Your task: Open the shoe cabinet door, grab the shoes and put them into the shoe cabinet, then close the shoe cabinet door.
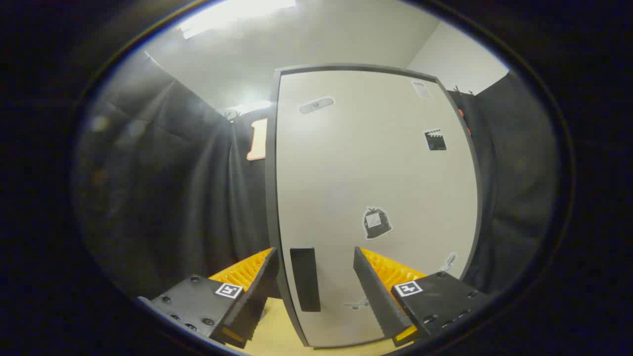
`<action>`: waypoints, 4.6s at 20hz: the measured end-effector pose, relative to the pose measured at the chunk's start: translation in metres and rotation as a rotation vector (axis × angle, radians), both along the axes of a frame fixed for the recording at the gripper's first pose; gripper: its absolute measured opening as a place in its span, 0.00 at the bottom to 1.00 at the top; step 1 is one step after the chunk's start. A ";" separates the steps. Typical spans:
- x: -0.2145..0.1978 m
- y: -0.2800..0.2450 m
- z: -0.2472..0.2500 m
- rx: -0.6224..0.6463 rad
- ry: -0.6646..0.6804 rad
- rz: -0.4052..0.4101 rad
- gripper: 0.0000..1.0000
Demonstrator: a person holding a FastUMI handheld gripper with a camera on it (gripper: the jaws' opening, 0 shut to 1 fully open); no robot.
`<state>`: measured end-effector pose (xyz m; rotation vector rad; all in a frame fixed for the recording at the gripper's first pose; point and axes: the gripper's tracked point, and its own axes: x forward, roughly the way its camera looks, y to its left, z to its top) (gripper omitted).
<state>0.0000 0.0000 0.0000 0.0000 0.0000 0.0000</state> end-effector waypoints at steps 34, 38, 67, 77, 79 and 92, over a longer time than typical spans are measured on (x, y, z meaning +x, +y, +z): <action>0.007 0.011 -0.041 -0.010 0.067 -0.012 0.18; -0.013 0.005 -0.039 -0.020 0.069 -0.027 0.18; -0.133 -0.069 -0.016 -0.050 0.067 0.089 0.17; -0.172 -0.132 -0.005 -0.032 0.057 0.125 0.17; -0.179 -0.145 -0.002 -0.029 0.054 0.122 0.17; -0.203 -0.277 0.013 0.010 0.019 -0.141 0.07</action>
